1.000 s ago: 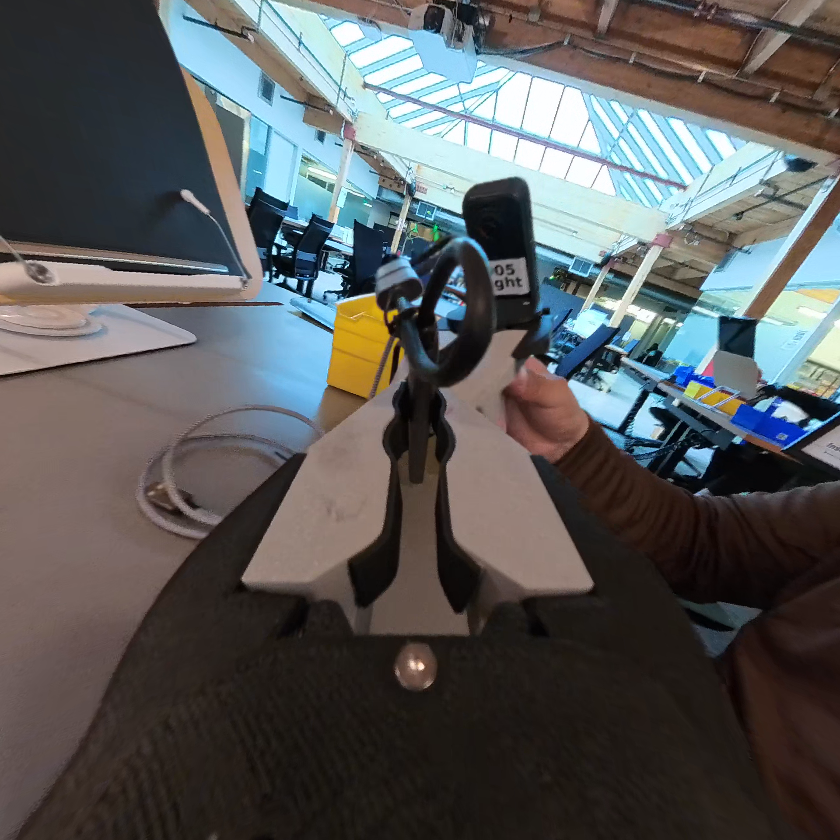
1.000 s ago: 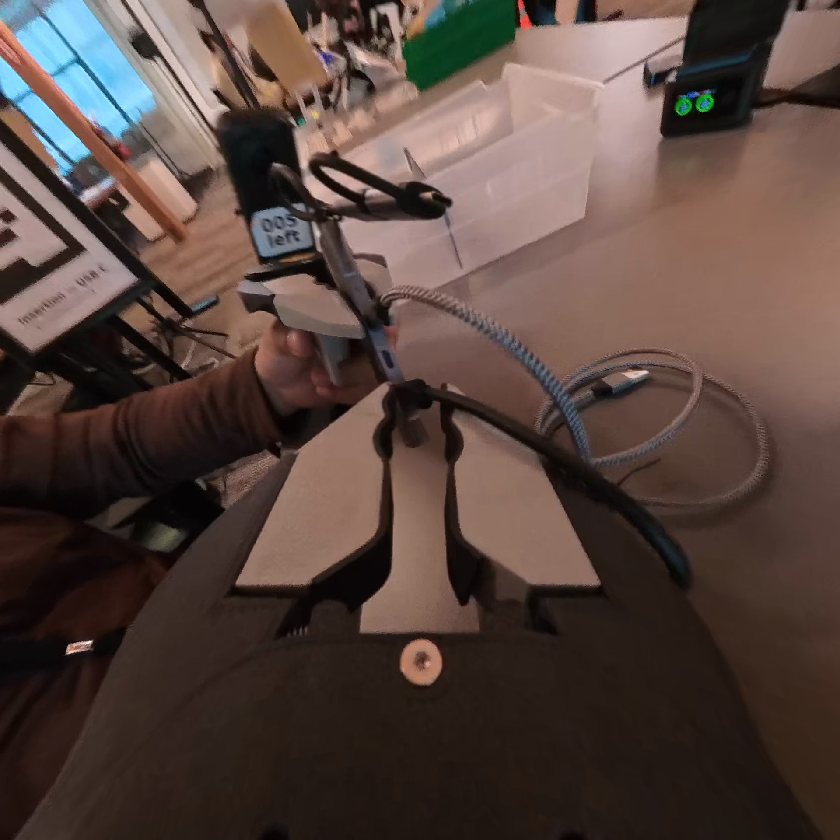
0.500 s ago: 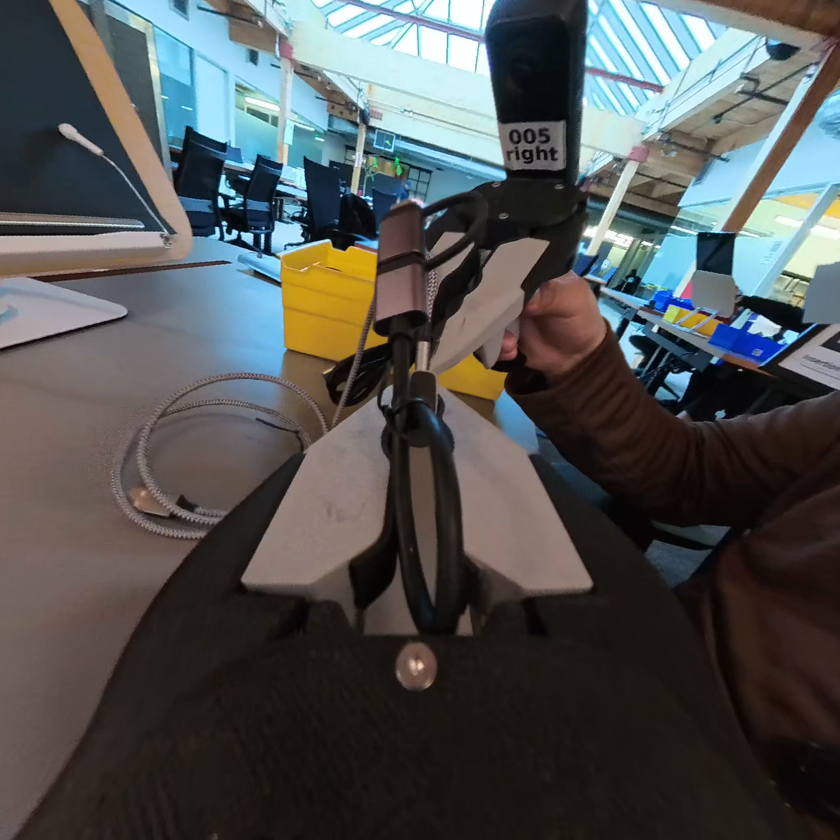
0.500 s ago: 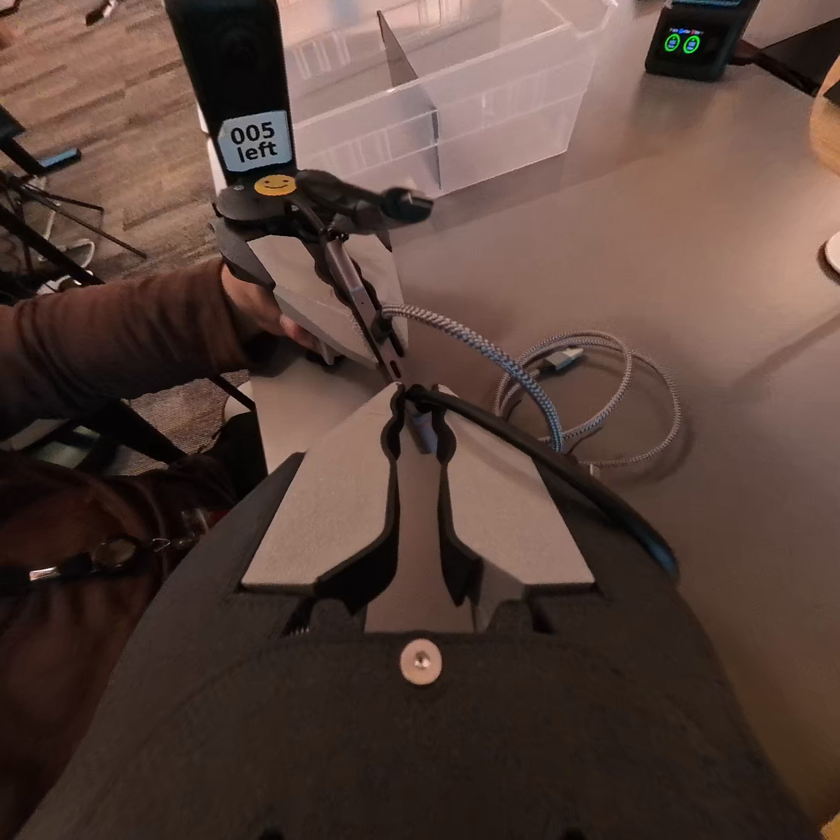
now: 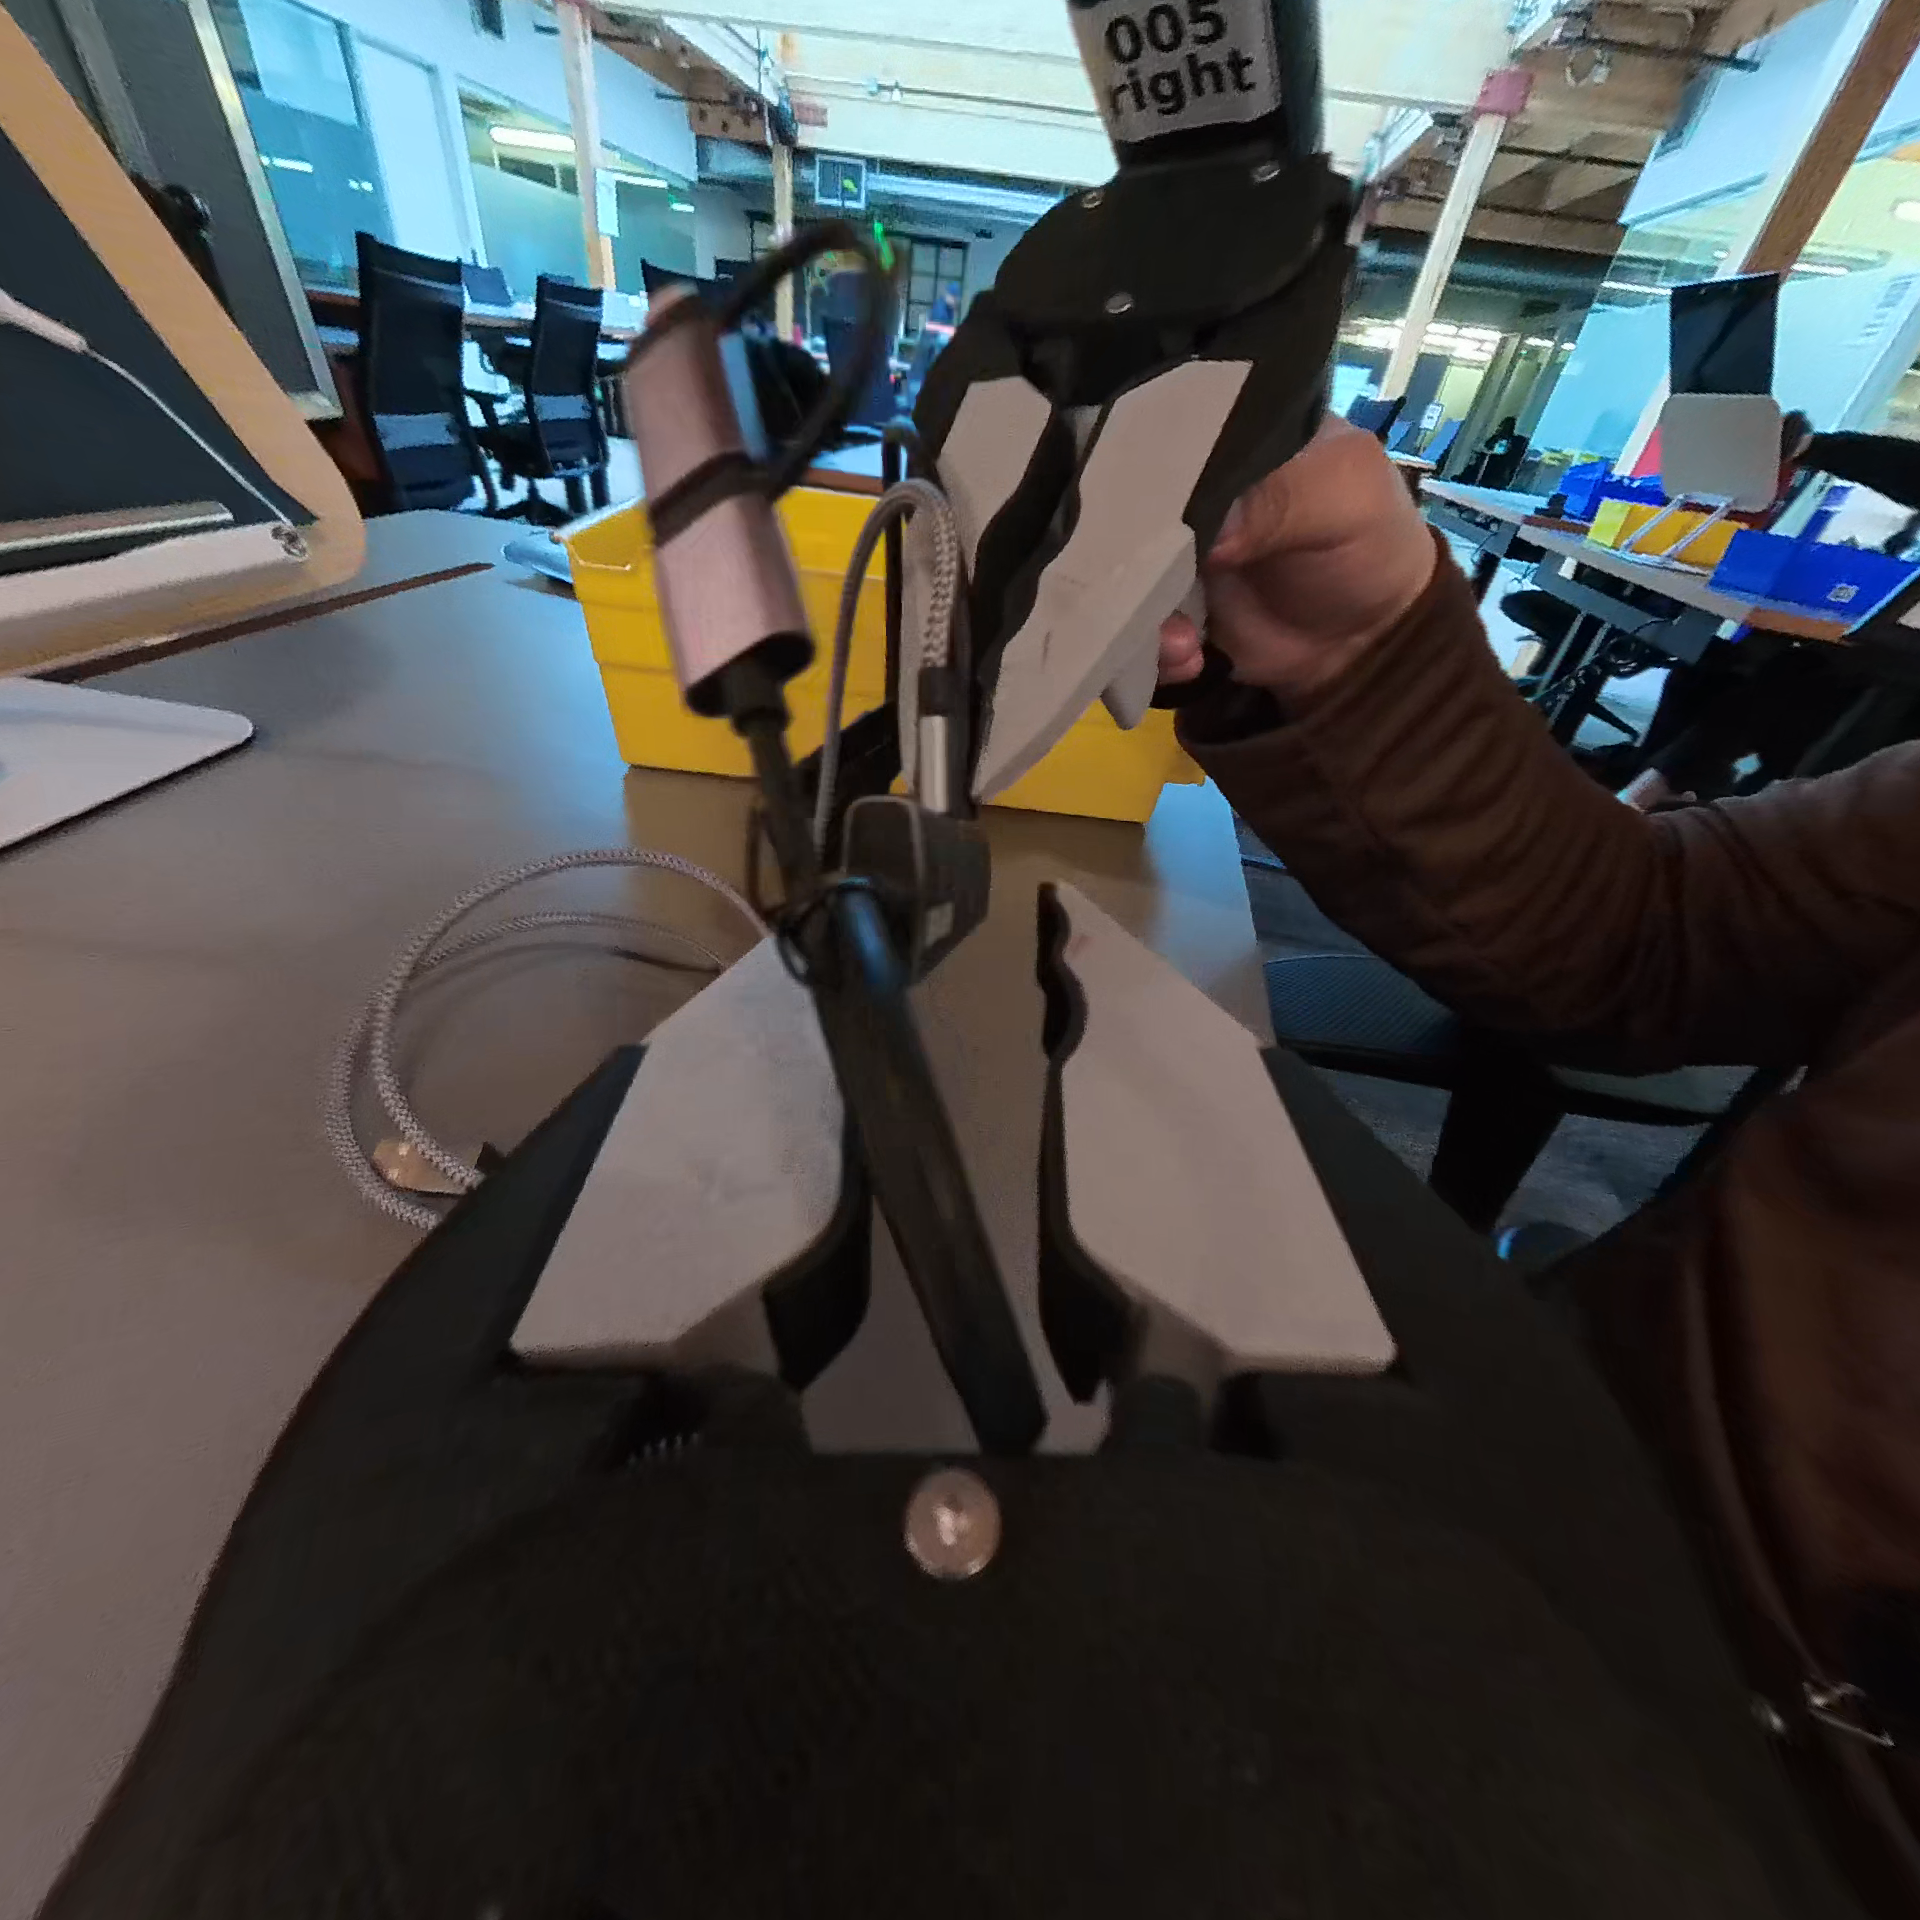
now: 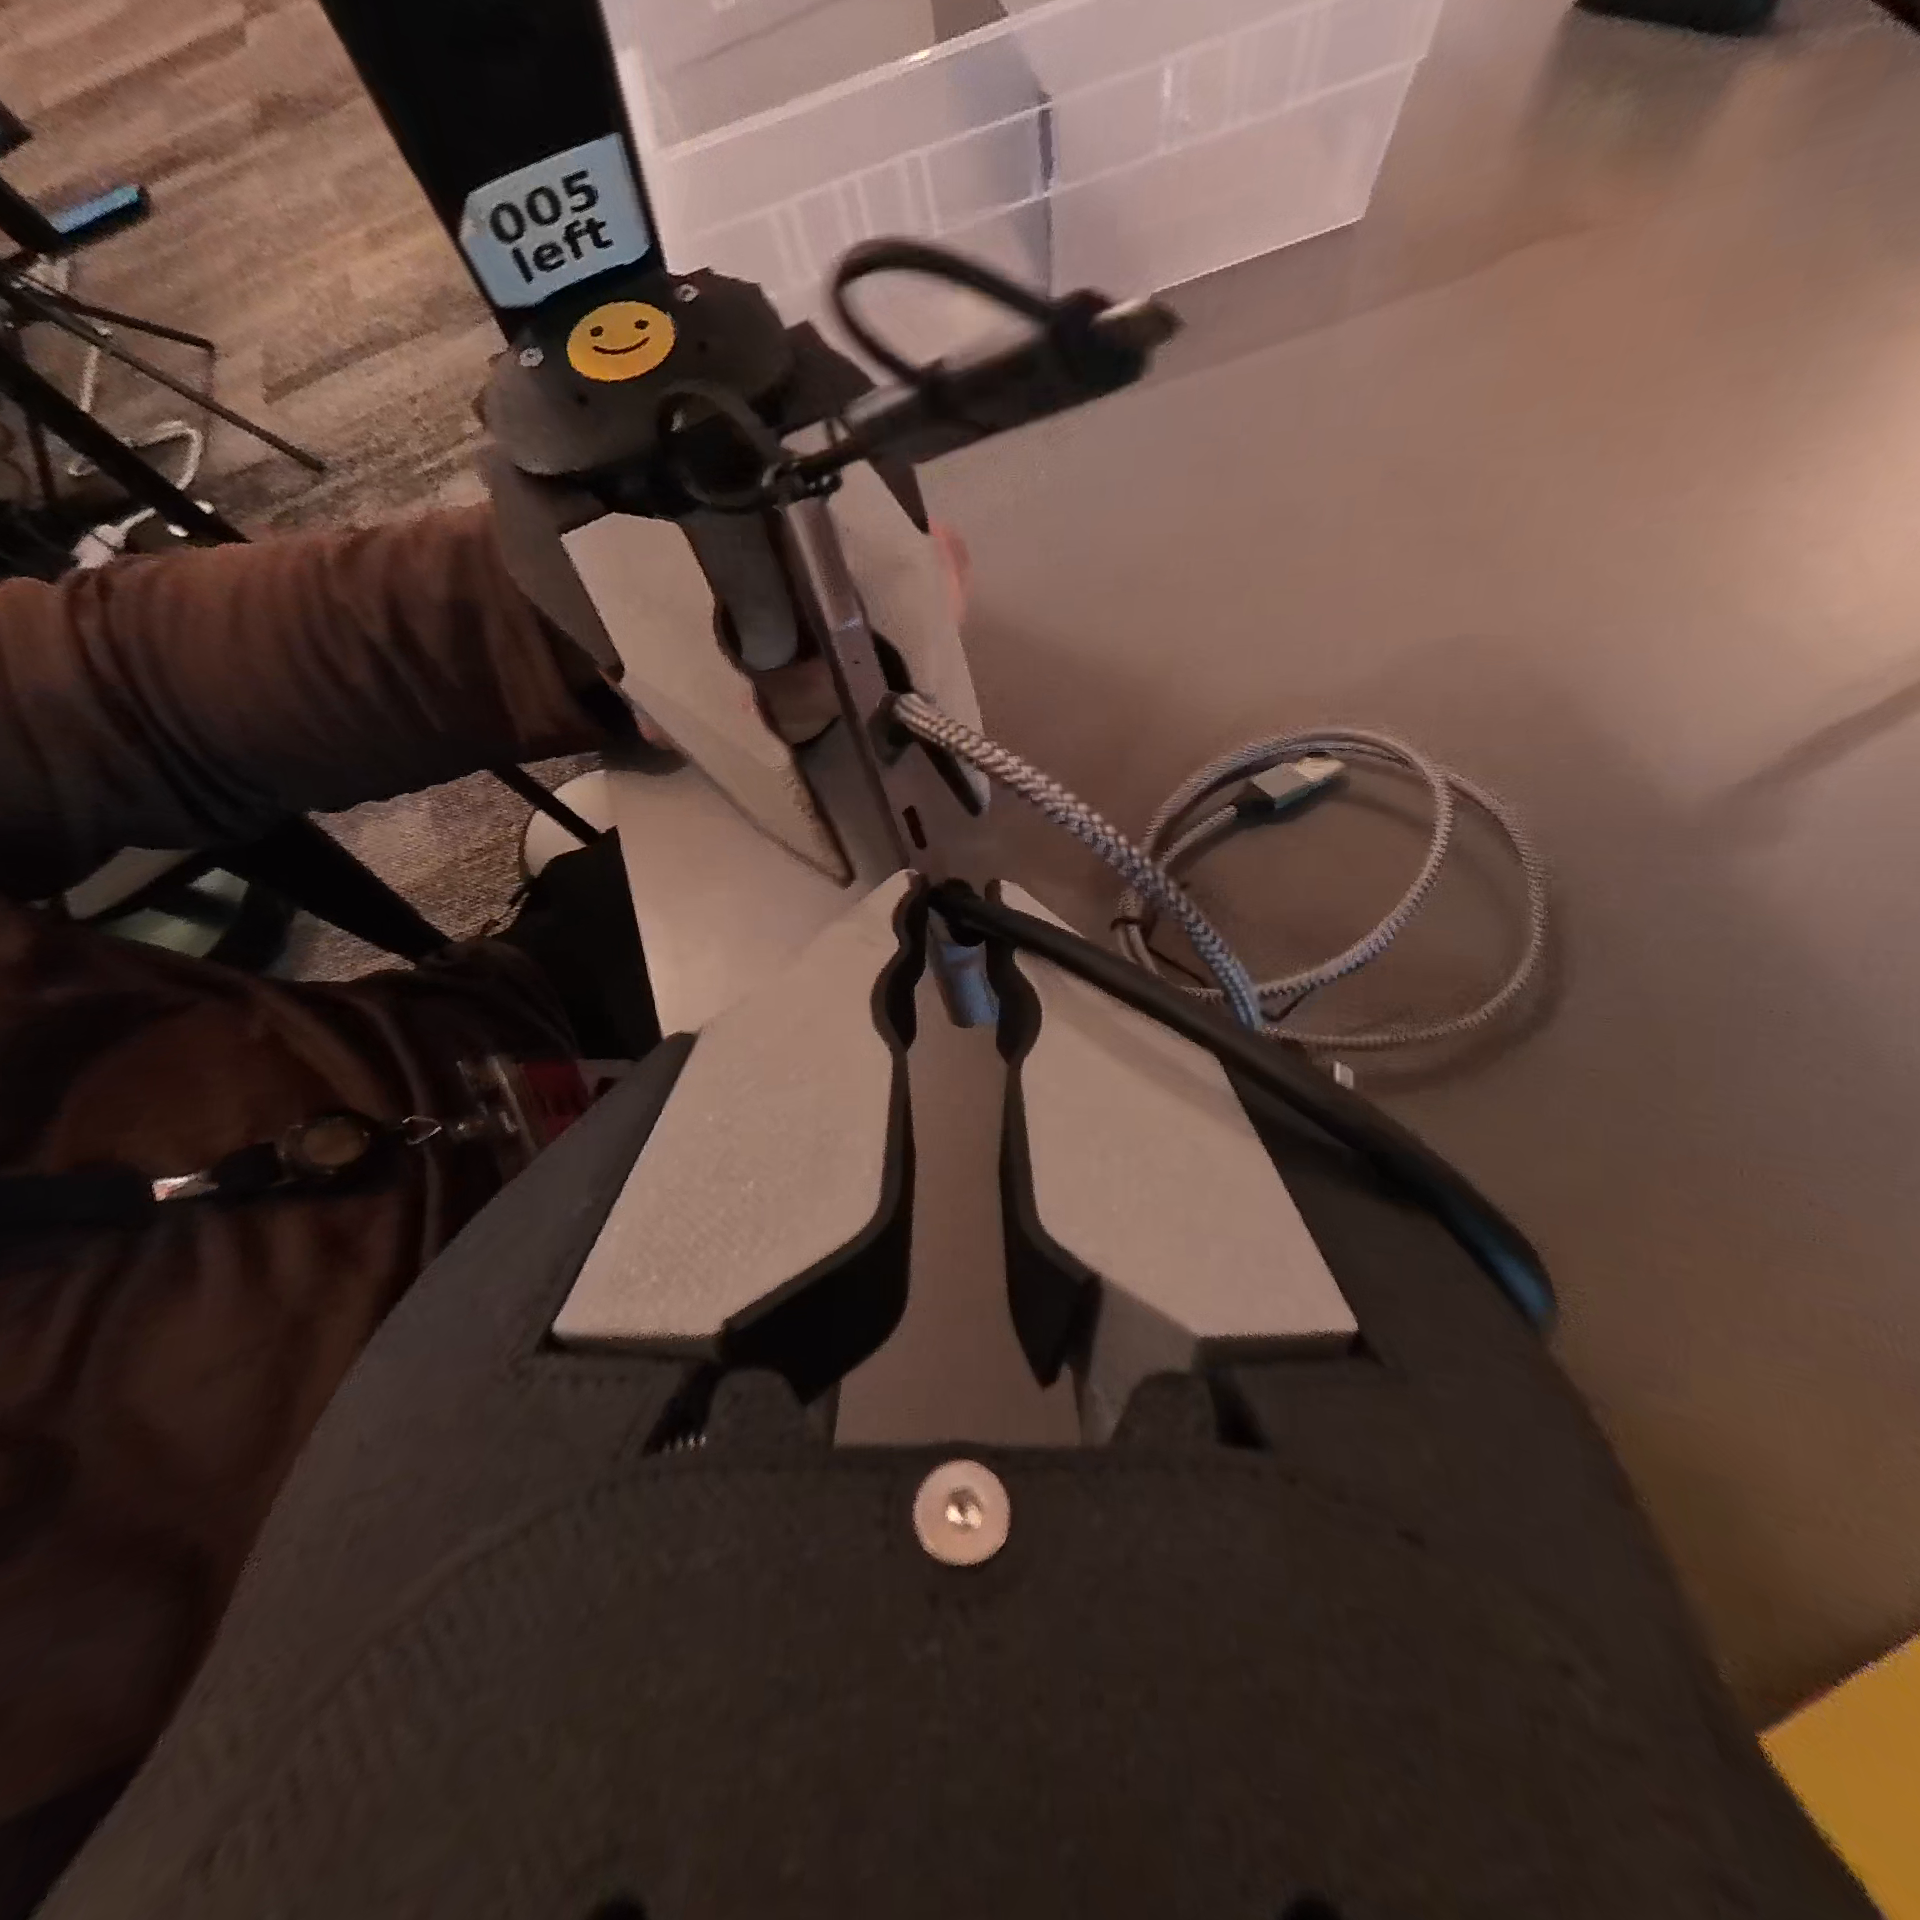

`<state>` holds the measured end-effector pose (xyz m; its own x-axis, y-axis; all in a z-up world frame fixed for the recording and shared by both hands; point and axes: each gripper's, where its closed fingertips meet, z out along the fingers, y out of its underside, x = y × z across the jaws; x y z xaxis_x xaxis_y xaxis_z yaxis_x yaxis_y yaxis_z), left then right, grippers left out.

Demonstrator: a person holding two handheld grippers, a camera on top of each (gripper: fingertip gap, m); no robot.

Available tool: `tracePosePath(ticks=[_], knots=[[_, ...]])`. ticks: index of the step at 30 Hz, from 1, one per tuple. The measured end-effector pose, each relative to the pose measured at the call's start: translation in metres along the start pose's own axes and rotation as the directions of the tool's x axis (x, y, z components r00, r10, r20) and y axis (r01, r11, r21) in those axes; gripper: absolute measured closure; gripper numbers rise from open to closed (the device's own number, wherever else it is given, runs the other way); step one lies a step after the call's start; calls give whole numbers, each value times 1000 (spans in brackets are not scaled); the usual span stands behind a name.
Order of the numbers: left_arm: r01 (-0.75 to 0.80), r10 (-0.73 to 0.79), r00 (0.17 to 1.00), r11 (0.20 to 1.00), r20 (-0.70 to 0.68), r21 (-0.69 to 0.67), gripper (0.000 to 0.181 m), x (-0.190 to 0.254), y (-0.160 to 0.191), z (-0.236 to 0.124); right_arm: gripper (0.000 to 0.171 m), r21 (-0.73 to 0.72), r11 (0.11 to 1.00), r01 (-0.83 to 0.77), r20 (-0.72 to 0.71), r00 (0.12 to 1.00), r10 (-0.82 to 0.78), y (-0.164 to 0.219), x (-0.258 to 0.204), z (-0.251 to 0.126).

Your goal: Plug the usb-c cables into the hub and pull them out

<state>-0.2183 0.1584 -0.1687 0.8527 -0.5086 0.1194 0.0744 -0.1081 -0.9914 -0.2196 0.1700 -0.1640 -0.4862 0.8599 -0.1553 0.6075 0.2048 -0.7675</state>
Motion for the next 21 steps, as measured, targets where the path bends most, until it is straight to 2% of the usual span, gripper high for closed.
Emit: tracePosePath(ticks=[2,4,11,13,15,17,21], knots=[[-8,7,1000,1000,16,17,158,-2,-2,-1,164,-14,1000,-5,44,999,5,2,-6,4],[12,-13,1000,1000,27,17,157,-5,-2,-1,164,-10,1000,-10,64,998,11,2,-8,6],[-10,10,1000,994,1,105,164,0,-15,-6,165,65,995,-69,154,986,59,-8,-12,1],[-1,2,1000,991,-8,136,163,2,-19,-8,165,98,990,-100,199,977,79,-13,-14,-2],[29,-25,999,994,-31,108,152,4,-14,-5,165,126,985,-120,238,967,87,-18,-16,-5],[45,-41,998,997,-51,70,140,6,-9,-1,165,131,986,-107,237,969,74,-18,-17,-6],[31,-27,998,997,-52,69,146,9,-9,0,165,100,995,-25,156,988,9,-15,-18,0]])
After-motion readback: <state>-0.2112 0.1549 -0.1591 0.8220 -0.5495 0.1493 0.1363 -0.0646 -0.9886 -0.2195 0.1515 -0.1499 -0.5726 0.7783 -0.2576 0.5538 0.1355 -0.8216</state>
